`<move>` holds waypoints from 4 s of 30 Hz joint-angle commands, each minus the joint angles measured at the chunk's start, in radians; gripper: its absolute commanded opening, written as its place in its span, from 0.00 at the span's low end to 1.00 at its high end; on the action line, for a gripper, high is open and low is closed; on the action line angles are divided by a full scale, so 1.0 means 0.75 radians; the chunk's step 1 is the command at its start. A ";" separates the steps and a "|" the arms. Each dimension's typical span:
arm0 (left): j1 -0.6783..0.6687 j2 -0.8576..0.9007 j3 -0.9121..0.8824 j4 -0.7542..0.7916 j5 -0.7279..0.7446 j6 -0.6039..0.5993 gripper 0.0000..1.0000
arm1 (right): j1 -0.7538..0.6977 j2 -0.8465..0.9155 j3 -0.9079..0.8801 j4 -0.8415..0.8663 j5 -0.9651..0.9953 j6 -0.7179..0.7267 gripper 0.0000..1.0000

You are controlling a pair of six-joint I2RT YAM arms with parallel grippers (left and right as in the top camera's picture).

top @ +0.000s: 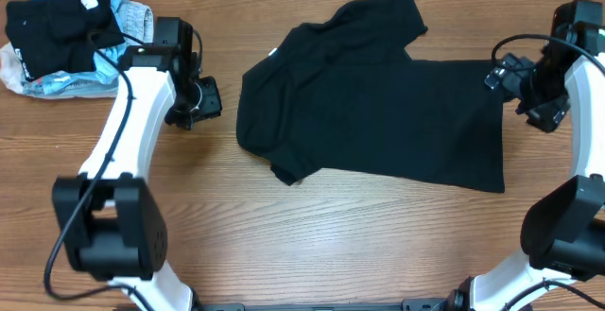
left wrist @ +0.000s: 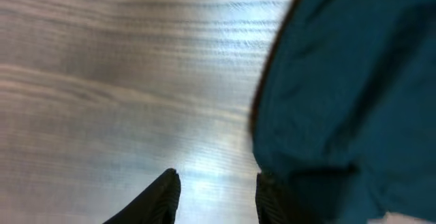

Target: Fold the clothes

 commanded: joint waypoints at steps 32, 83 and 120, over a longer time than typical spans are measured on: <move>-0.610 -0.124 -0.536 0.337 0.052 -0.852 0.90 | -0.057 -0.076 -0.053 -0.008 0.096 0.135 1.00; -0.306 -0.124 -0.632 0.539 0.018 -0.746 0.05 | -0.270 -0.076 -0.810 0.506 -0.074 0.188 0.82; -0.305 -0.172 -0.403 0.394 0.007 -0.329 0.04 | -0.272 -0.106 -0.569 0.335 0.004 0.359 0.04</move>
